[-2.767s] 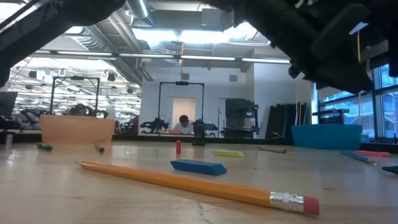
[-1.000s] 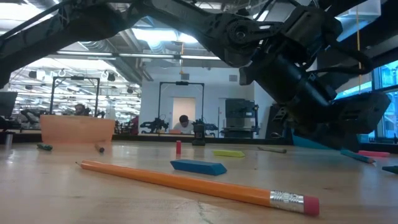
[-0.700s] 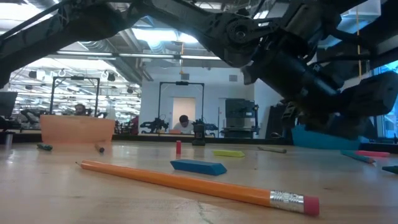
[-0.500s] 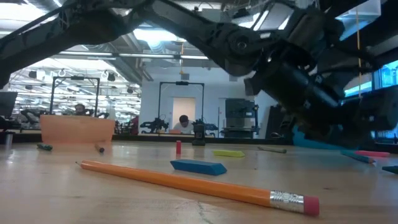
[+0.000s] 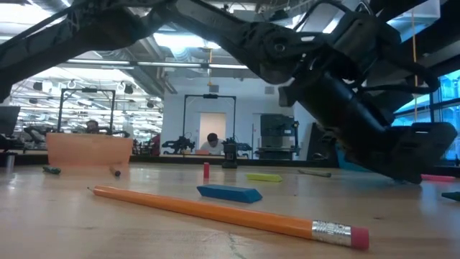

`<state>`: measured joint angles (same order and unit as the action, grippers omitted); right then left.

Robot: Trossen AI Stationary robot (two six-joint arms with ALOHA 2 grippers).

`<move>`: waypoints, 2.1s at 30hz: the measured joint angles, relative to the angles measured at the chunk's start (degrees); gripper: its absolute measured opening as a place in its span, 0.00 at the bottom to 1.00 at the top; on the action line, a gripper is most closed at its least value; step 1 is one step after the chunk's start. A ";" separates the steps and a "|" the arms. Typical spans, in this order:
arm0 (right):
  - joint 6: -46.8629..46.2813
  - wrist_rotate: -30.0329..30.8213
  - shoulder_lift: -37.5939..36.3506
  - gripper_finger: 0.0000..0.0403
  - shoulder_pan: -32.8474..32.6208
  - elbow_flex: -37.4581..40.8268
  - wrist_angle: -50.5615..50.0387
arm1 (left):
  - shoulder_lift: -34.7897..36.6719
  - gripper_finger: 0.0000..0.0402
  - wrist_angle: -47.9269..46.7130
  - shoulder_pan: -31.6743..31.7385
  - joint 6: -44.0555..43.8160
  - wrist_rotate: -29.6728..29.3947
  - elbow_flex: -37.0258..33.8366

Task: Sort crayons/erasers/pens/pencils in bins
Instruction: Put the blue pencil into the yellow bin

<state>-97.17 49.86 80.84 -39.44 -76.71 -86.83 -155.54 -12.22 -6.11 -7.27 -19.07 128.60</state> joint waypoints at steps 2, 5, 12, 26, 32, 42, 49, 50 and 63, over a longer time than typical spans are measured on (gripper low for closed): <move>0.05 0.01 0.00 0.35 -0.42 0.00 -0.07 | 0.15 0.28 -2.06 0.00 0.23 0.02 0.04; 0.15 0.01 0.00 0.35 -1.26 0.00 -0.17 | 0.65 0.21 -4.79 0.02 1.63 0.13 0.07; -0.01 0.04 0.00 0.35 -2.91 0.00 -0.13 | 0.69 0.02 -7.20 1.23 3.13 2.16 -0.01; 7.07 15.98 -0.42 0.35 -6.50 -5.30 -2.87 | 4.55 0.02 -11.58 2.62 6.29 4.37 -0.66; 19.94 20.30 -0.50 0.35 -11.48 -15.39 -2.09 | 7.83 0.03 -17.38 5.03 6.41 3.42 -0.62; 24.00 9.70 -0.32 0.35 -17.08 -17.12 -2.71 | 13.60 0.03 -28.08 4.66 9.81 4.92 -0.37; 19.29 -7.40 -0.22 0.35 -19.64 -11.75 0.90 | 16.87 0.03 -37.21 0.04 11.99 4.59 -0.39; 18.62 -9.13 -0.22 0.35 -19.81 -10.15 2.40 | 16.87 0.03 -36.91 -0.78 12.26 4.59 -0.31; 18.71 -17.13 -0.15 0.35 -17.36 18.47 37.28 | 17.44 0.03 -35.17 -9.26 17.62 4.11 -0.37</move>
<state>-78.46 32.73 80.68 -56.80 -58.24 -49.54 -138.10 -47.38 -15.36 10.36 -14.96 128.22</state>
